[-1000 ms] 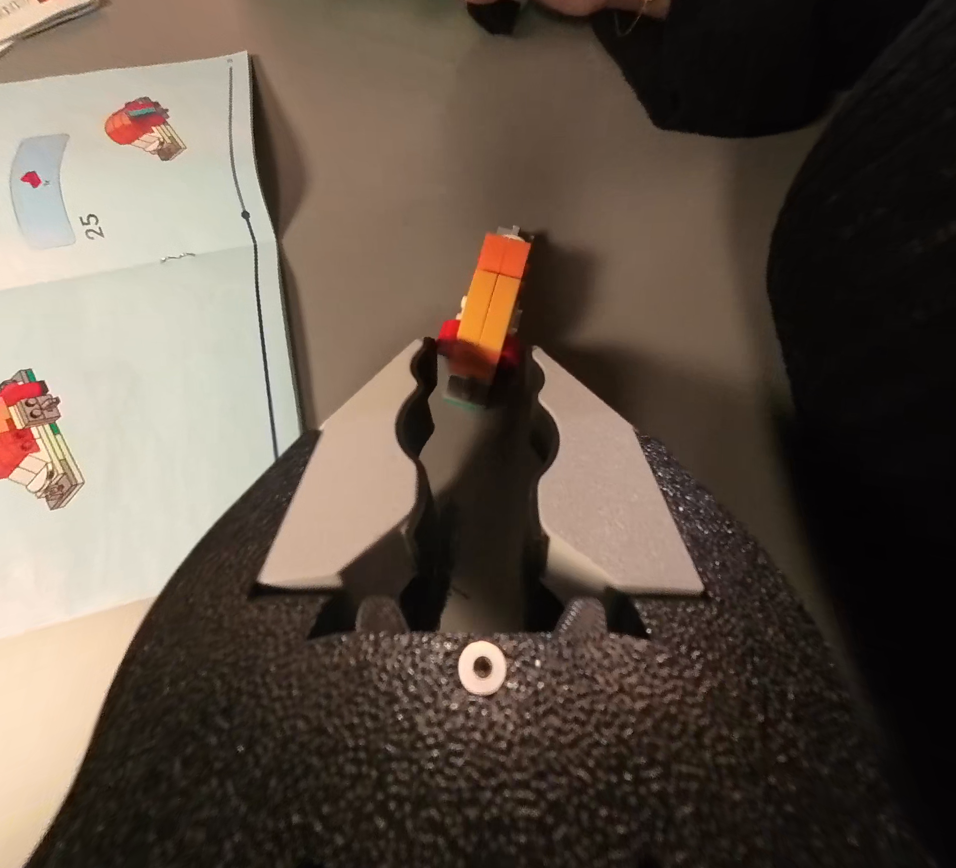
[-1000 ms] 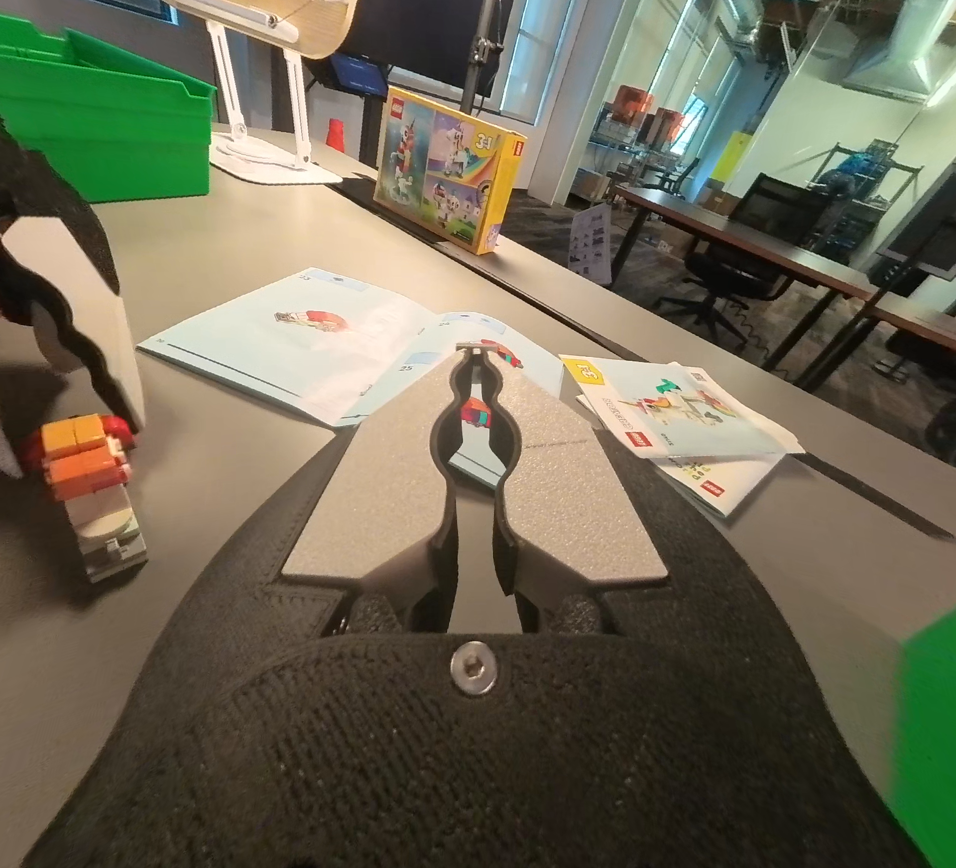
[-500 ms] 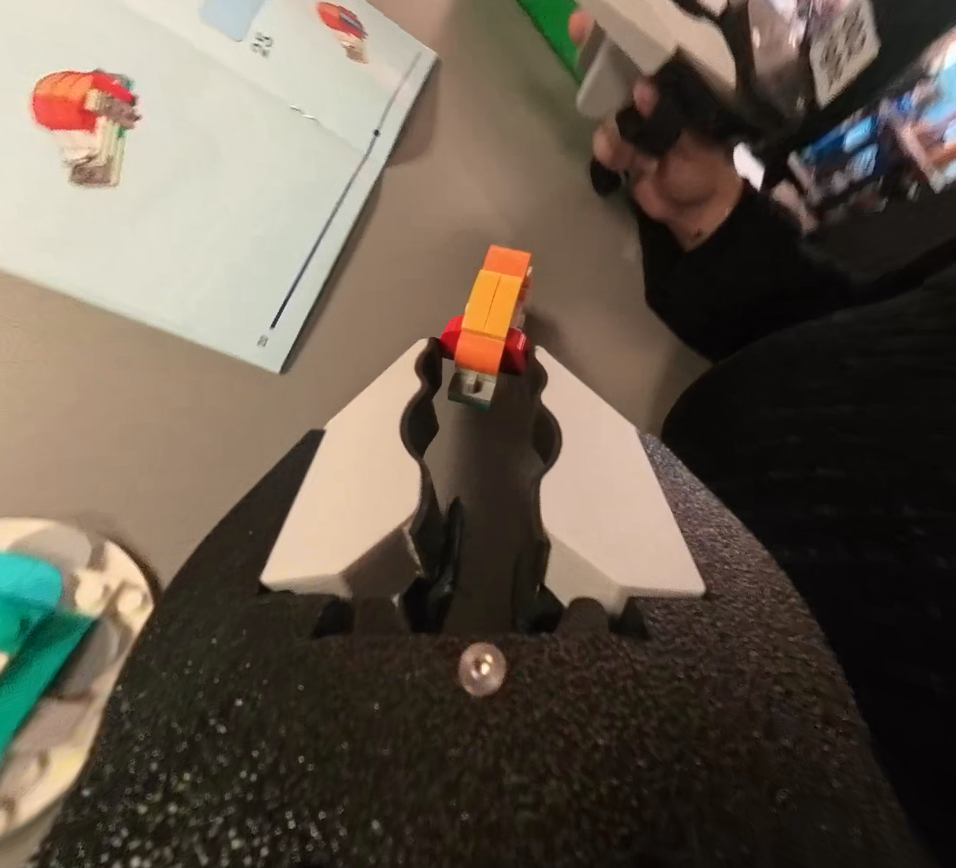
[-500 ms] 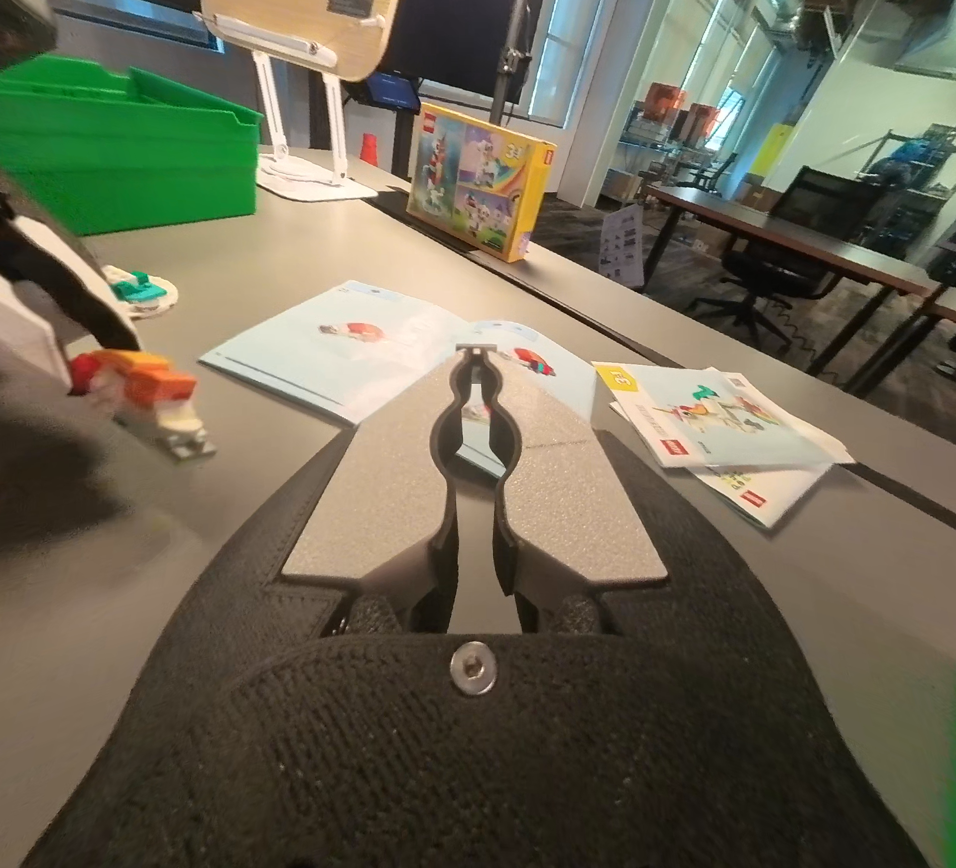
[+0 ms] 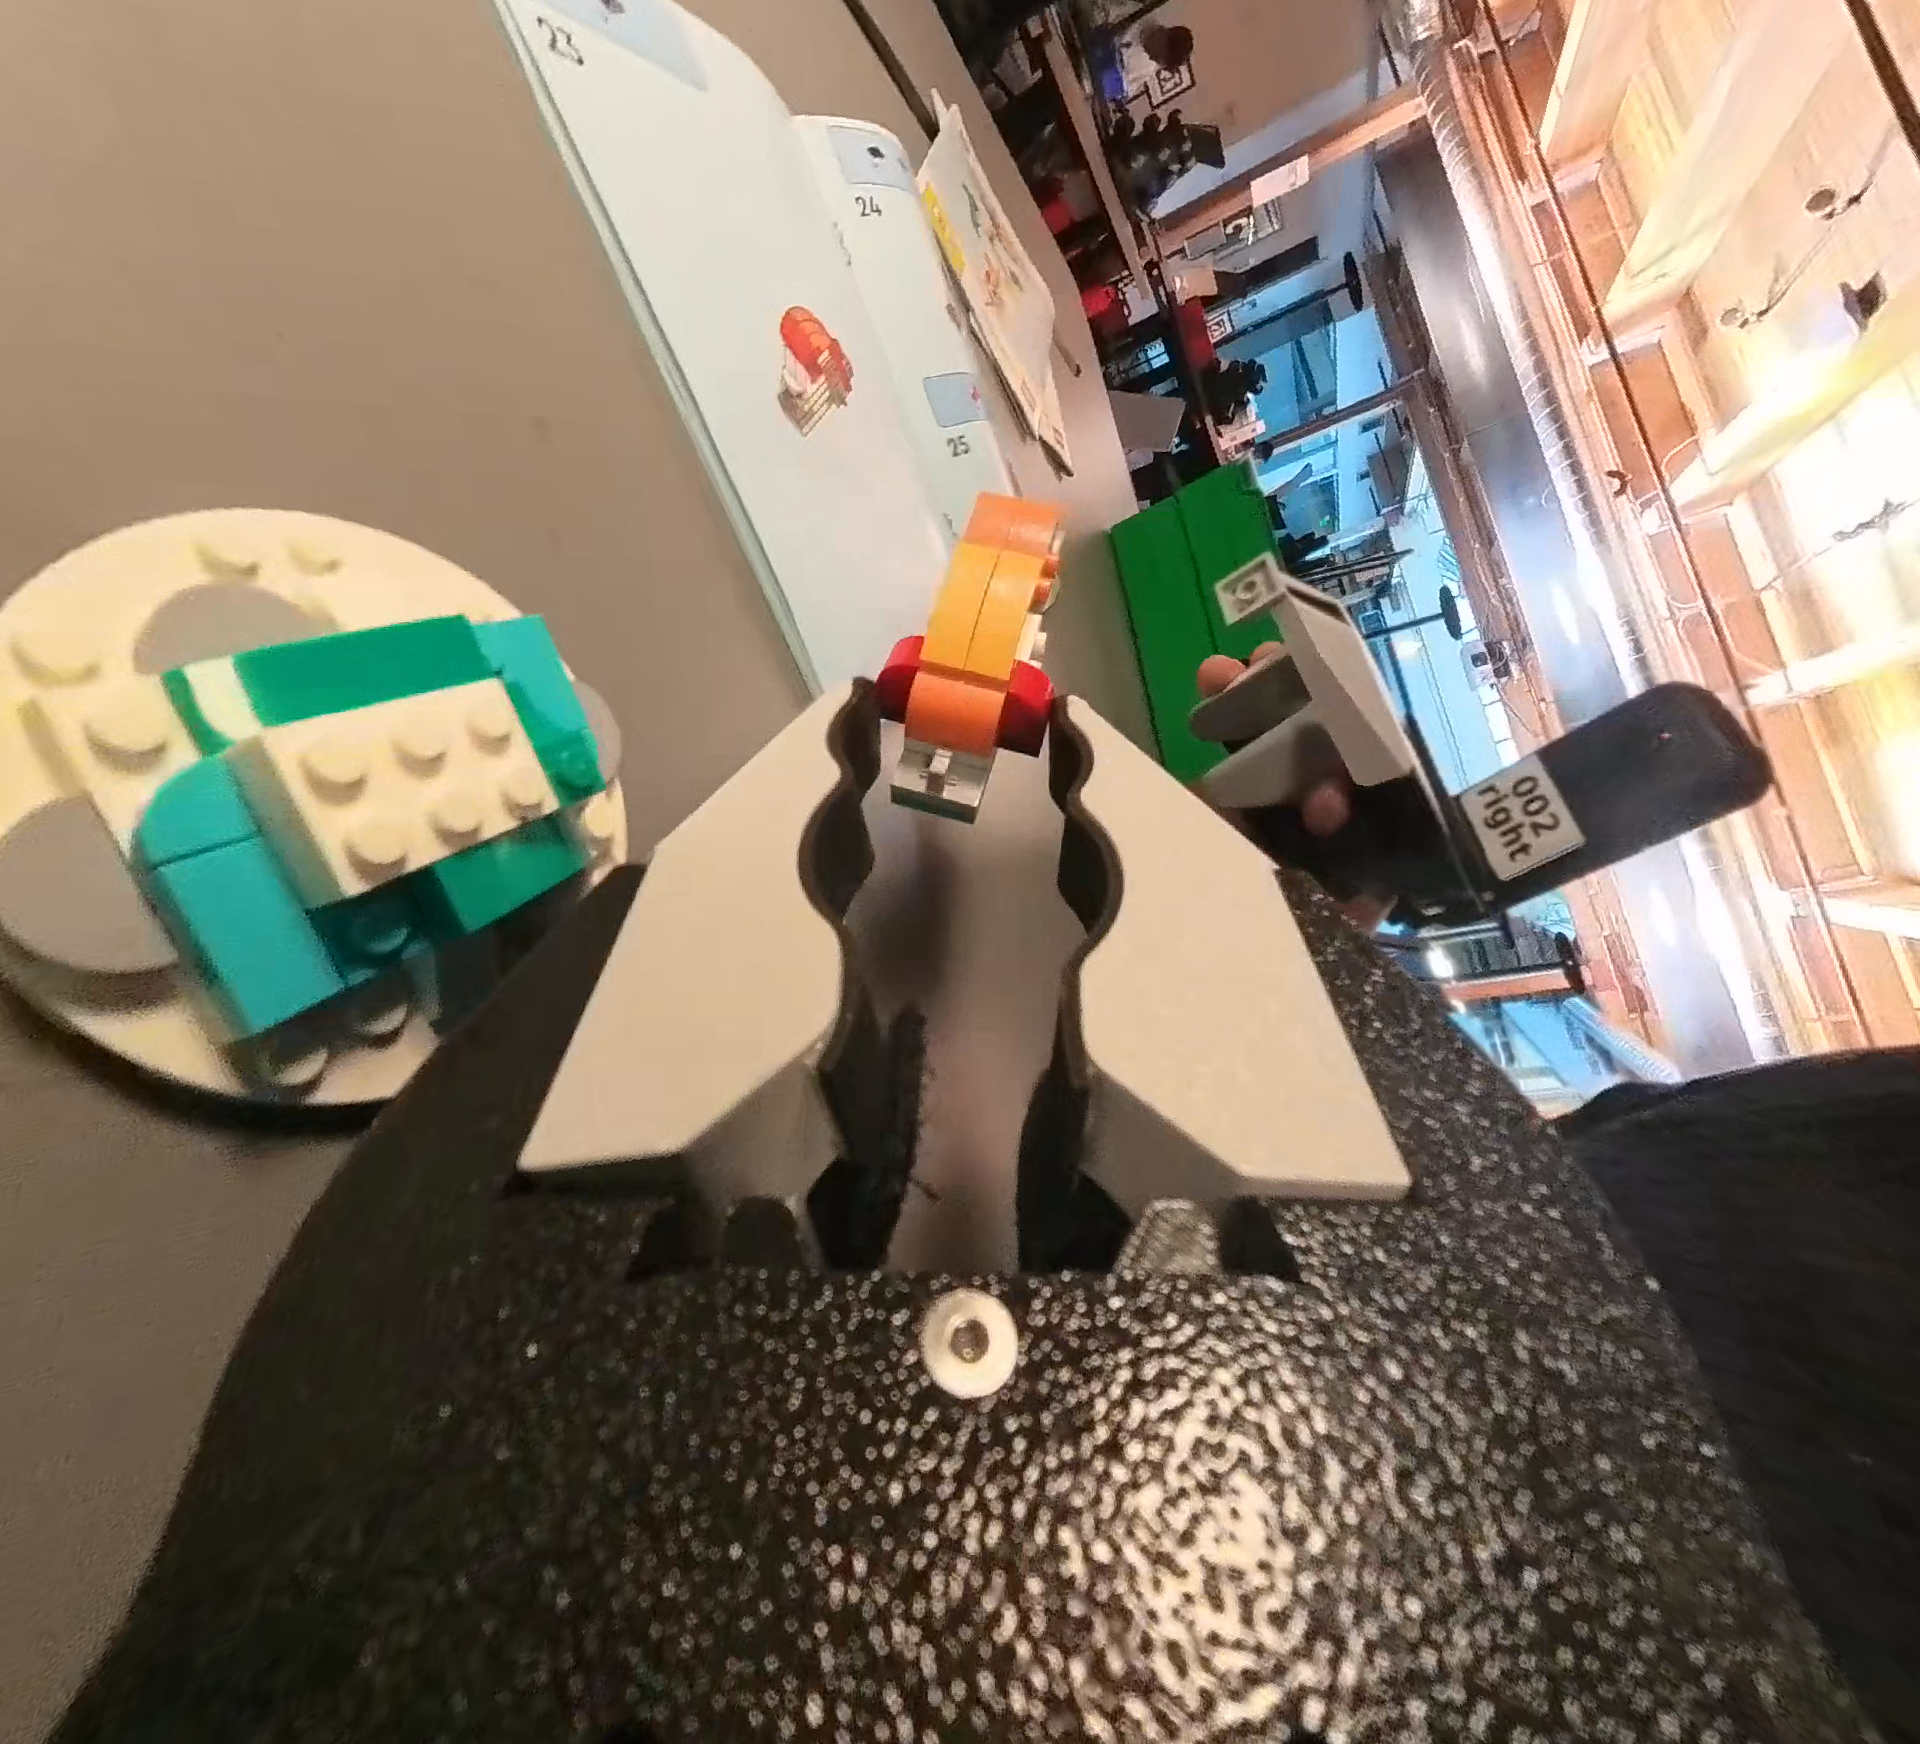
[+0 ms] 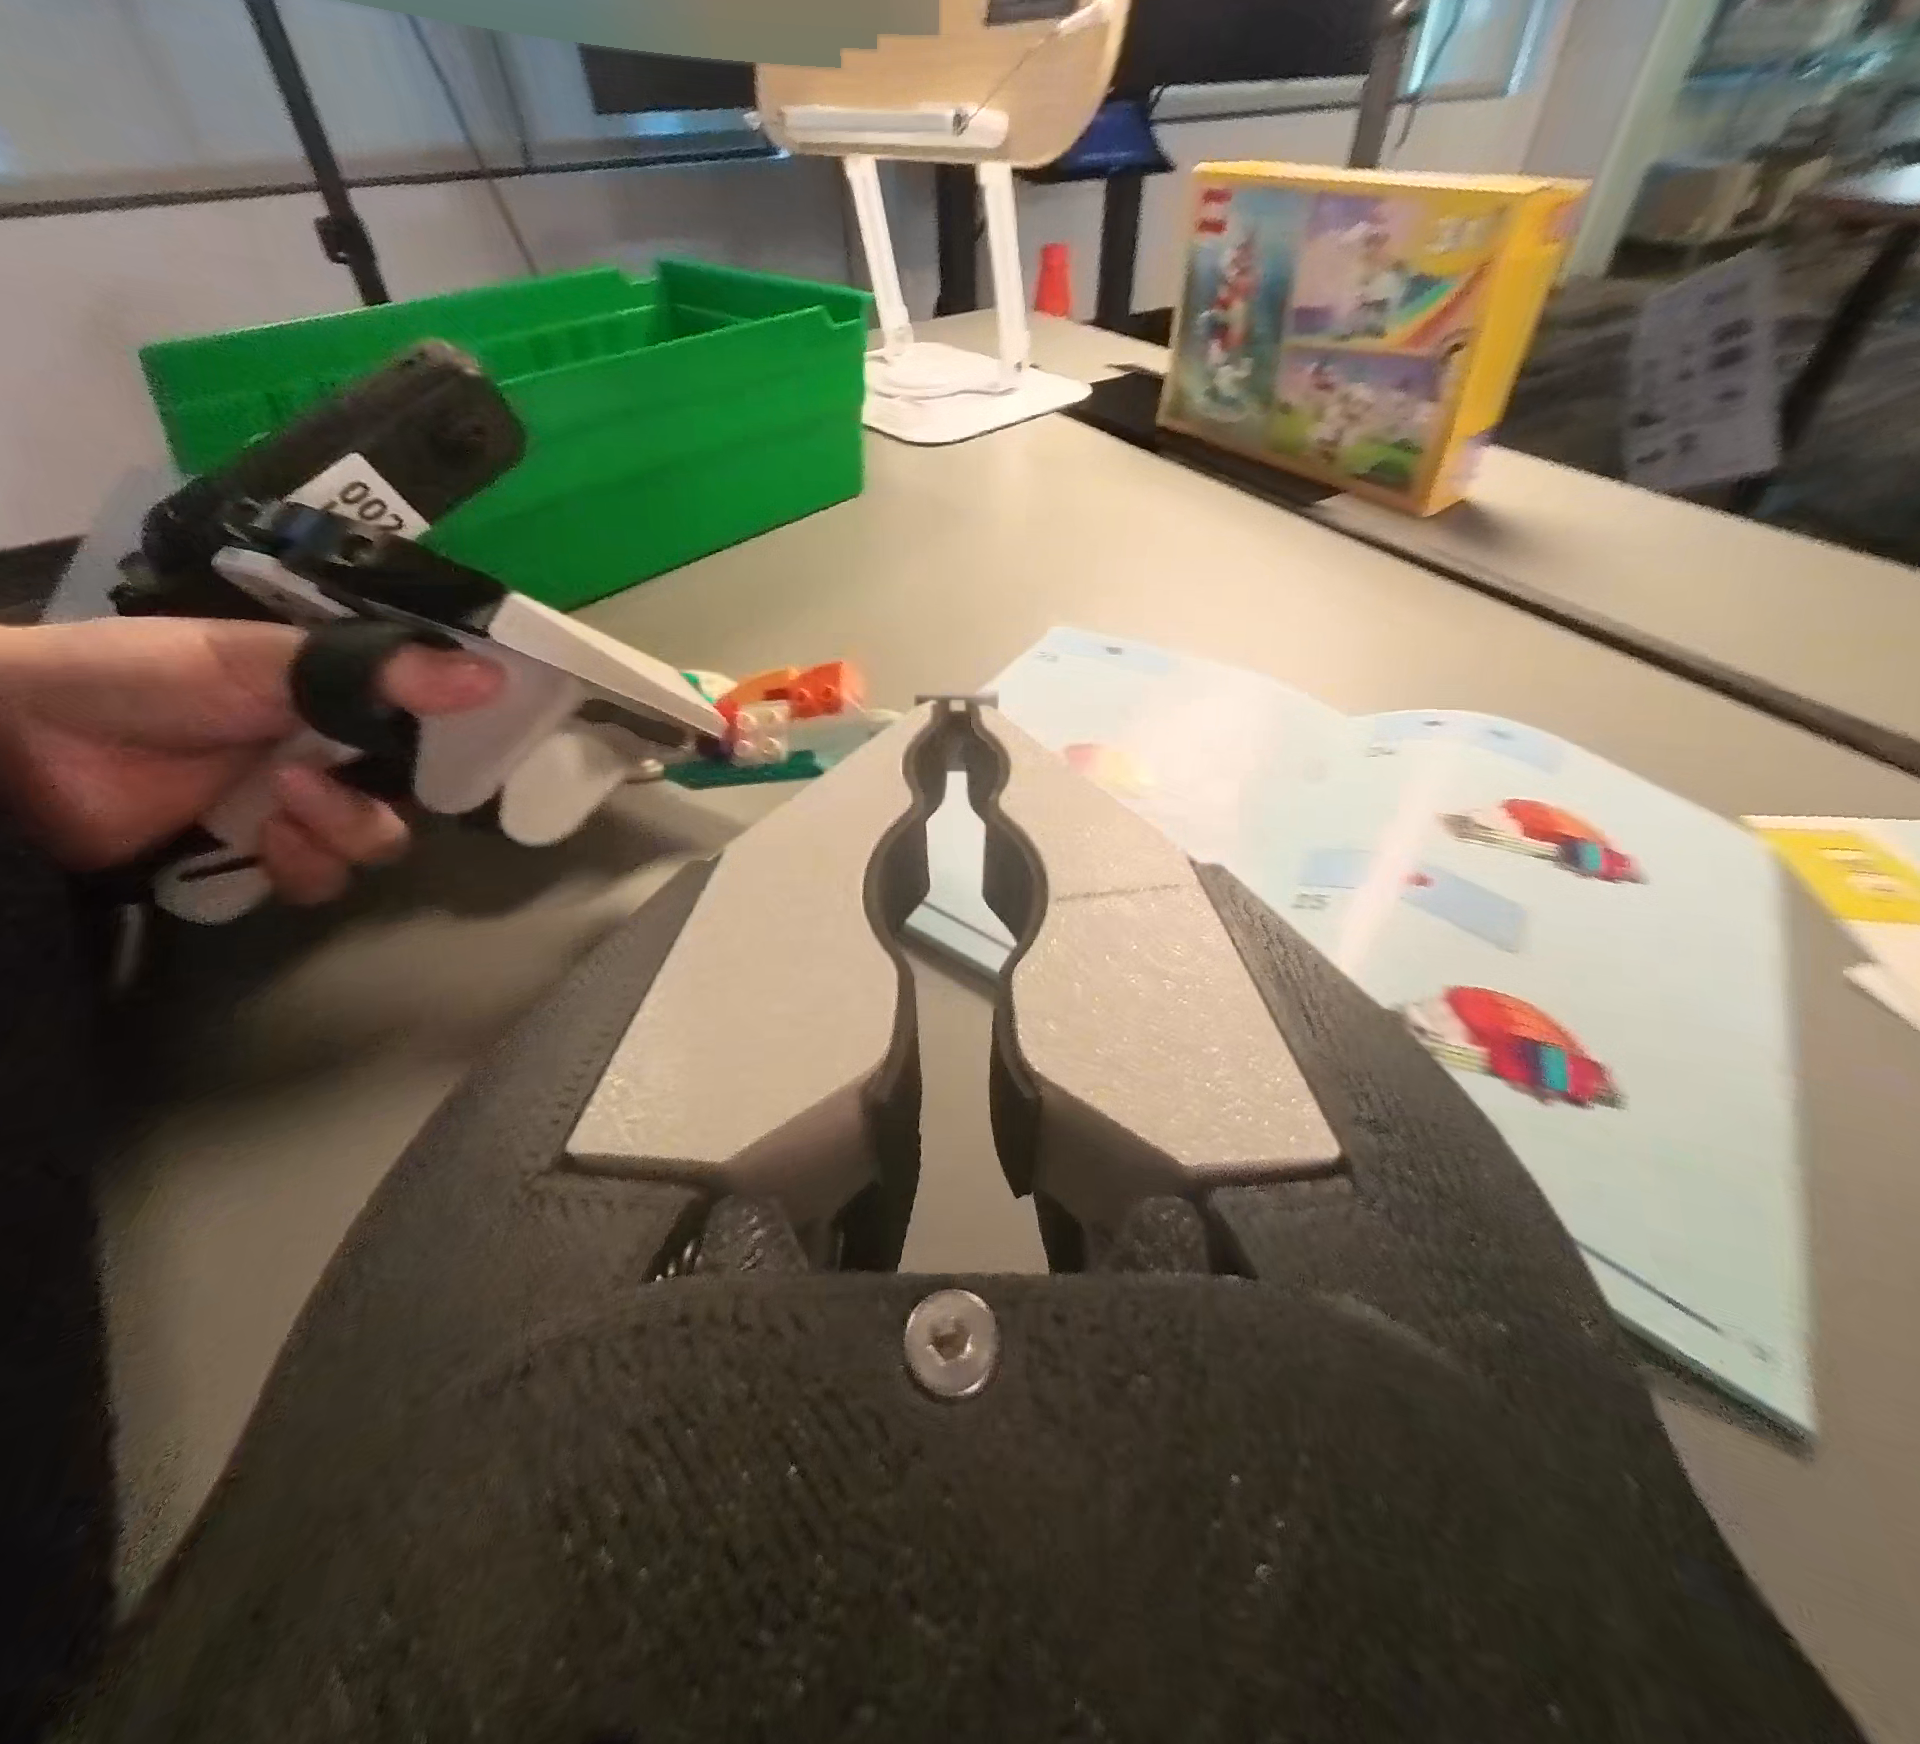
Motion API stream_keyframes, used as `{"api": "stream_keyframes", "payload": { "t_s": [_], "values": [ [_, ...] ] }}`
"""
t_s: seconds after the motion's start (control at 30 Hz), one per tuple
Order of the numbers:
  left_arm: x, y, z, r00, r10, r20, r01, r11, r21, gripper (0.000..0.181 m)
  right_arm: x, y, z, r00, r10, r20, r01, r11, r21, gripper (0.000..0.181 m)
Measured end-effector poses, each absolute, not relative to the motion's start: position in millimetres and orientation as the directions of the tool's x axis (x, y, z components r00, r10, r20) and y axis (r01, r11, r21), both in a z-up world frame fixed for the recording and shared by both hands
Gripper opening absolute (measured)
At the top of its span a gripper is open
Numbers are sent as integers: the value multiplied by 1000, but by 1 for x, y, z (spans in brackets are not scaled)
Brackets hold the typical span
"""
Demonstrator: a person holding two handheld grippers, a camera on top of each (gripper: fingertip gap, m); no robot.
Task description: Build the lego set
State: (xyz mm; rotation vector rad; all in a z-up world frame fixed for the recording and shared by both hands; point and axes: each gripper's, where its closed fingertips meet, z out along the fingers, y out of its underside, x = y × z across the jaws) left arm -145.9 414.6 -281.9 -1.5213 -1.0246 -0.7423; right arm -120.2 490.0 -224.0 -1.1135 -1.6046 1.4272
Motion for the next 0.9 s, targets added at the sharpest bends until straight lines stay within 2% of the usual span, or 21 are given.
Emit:
{"api": "stream_keyframes", "payload": {
  "t_s": [0.17, 0.9],
  "values": [
    [-150, 413, -284, 396, 200, 896, 914, 3, -405, 31, -132, 469, -236, -407, 908, -104, 235, -6, -972, 1],
    [-147, 413, -285, 395, 191, 898, 916, -6, -402, 31, -134, 453, -248, -402, 898, -180, 260, -77, -962, 1]
  ]
}}
